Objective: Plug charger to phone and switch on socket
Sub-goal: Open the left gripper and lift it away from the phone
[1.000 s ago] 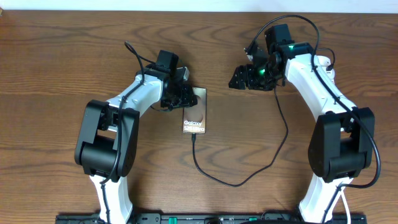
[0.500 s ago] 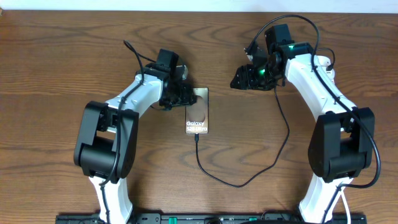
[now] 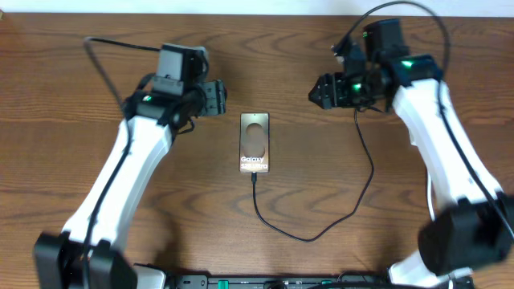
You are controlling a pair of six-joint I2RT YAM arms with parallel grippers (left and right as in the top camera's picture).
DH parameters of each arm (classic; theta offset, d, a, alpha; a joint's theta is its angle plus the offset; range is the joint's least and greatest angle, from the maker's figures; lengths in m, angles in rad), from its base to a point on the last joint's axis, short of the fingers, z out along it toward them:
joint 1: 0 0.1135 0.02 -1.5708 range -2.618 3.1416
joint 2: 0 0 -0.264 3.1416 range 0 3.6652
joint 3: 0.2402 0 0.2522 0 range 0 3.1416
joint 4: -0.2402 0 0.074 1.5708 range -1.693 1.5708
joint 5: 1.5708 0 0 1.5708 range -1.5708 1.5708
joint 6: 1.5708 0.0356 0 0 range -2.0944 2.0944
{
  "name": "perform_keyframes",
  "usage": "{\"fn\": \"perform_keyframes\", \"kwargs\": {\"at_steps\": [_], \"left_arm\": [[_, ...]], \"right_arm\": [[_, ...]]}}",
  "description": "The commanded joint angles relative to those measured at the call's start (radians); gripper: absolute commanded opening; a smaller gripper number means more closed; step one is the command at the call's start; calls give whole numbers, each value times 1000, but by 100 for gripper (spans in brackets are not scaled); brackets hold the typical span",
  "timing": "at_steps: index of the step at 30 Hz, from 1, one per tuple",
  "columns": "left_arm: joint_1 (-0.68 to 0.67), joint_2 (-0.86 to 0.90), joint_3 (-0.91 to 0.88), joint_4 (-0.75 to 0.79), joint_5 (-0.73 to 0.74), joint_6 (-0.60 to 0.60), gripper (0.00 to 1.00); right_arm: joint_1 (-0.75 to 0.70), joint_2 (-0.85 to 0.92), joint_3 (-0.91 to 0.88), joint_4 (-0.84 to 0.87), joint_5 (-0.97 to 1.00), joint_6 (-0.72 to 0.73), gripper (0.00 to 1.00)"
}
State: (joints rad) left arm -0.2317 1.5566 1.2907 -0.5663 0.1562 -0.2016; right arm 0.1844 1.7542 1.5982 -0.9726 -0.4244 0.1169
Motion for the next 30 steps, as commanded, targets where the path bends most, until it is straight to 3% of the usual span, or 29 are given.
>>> {"fn": "perform_keyframes", "kwargs": {"at_steps": [1,13,30], "left_arm": [[2,-66,6,-32,-19,16,70],[2,-93,6,-66,-8,-7,70],[3,-148,6,-85,-8,-6,70]], "right_arm": [[-6,-146,16,-47,30,-9,75],[-7,-433,16,-113,83,24,84],[-7,-534,16,-191,180,24,85]]}}
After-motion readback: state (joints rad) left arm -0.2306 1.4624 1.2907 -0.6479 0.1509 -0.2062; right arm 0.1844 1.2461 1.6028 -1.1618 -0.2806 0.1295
